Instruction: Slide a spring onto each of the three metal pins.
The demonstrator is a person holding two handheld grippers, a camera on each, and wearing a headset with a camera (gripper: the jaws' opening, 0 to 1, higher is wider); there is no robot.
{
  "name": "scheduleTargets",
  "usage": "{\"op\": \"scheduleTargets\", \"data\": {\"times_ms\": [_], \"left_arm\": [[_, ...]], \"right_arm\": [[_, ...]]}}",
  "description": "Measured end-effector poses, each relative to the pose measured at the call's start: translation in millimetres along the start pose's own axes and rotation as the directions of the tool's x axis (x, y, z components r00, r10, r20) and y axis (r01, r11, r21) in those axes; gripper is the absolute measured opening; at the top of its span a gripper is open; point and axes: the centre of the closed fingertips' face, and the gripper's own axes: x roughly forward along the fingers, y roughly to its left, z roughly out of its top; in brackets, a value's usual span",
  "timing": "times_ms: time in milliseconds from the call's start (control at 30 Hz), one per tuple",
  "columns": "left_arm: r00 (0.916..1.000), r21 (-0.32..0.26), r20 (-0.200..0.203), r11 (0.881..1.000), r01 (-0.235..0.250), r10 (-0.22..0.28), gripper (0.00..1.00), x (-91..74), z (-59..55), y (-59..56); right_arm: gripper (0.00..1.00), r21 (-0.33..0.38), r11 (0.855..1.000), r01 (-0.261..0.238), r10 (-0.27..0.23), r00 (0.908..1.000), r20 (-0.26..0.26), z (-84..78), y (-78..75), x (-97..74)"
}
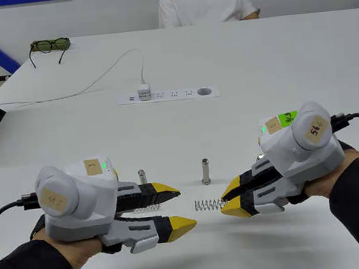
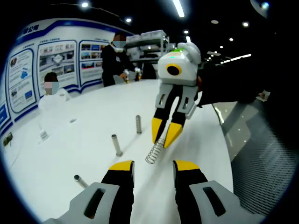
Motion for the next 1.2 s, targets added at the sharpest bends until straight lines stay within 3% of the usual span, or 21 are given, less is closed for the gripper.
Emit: {"op": "scheduleTargets", "data": {"times_ms": [267, 533, 833, 1200], "left_arm": [[0.9998, 0.017, -0.007, 1.000, 0.018, -0.018, 0.31, -0.3, -0.9, -4.5], [0.9990, 0.039, -0.013, 0.998, 0.043, -0.042, 0.24, 1.9, -1.6, -10.6], [0.9985, 0.065, -0.020, 0.997, 0.052, -0.051, 0.12, 3.0, -2.4, -12.7], [0.9983, 0.059, -0.025, 0.997, 0.055, -0.054, 0.12, 2.1, -3.1, -13.4]], "right_arm": [[0.11, -0.050, 0.998, -0.036, 0.036, 0.9993, 0.005, 15.6, 9.9, 1.5], [0.11, -0.080, 0.995, -0.059, 0.058, 0.9983, -0.005, 21.3, 16.6, 2.4], [0.11, -0.097, 0.993, -0.067, 0.065, 0.9978, -0.015, 25.4, 20.3, -1.6], [0.11, -0.122, 0.991, -0.058, 0.061, 0.9979, 0.021, 44.9, 23.2, -7.9]]}}
